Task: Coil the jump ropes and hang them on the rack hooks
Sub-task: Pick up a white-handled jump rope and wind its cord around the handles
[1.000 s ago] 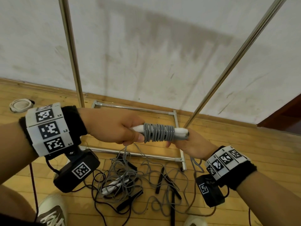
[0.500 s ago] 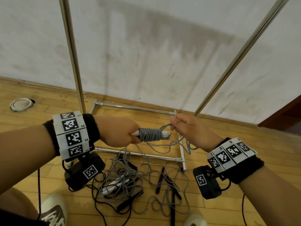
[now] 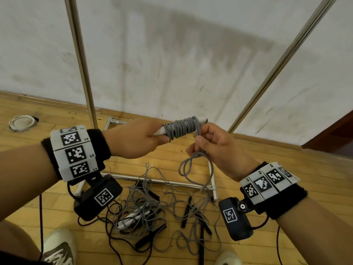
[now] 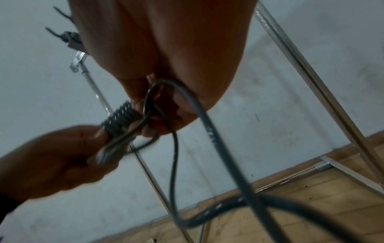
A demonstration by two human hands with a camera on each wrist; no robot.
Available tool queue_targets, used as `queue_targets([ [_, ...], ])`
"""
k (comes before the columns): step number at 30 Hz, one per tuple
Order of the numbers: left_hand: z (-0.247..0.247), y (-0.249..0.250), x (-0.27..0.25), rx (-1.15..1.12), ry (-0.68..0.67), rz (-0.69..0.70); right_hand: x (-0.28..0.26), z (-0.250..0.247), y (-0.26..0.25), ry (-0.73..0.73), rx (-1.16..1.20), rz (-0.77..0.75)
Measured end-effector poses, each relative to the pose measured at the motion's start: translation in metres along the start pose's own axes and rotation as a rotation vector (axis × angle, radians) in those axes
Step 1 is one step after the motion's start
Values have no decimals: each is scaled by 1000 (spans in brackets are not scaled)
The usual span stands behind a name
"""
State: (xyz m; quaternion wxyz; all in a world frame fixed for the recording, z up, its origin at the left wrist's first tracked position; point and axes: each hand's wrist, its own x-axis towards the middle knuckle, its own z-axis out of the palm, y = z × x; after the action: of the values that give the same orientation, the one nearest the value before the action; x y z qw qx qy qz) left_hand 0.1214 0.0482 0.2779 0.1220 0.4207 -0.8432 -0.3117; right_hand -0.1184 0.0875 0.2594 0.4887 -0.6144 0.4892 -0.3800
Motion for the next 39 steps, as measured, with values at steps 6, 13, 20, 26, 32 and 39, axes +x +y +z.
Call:
queue_targets([
  [6,-6,2,-4,-138,4,-24,-6,16,3,68,-108,-63],
  [13,-12,6,-7,-254,85,-70,-12,22,2,62,2,-22],
  [20,-19,6,-8,-342,105,-59,-14,32,10,82,145,112],
  [26,-24,6,-15,-419,14,-7,-9,26,17,-7,141,123],
  [32,-23,5,-22,-405,-260,93,-1,9,22,-60,-230,94],
  [39,-19,4,-21,-276,-531,100,7,-15,13,-63,-519,130],
])
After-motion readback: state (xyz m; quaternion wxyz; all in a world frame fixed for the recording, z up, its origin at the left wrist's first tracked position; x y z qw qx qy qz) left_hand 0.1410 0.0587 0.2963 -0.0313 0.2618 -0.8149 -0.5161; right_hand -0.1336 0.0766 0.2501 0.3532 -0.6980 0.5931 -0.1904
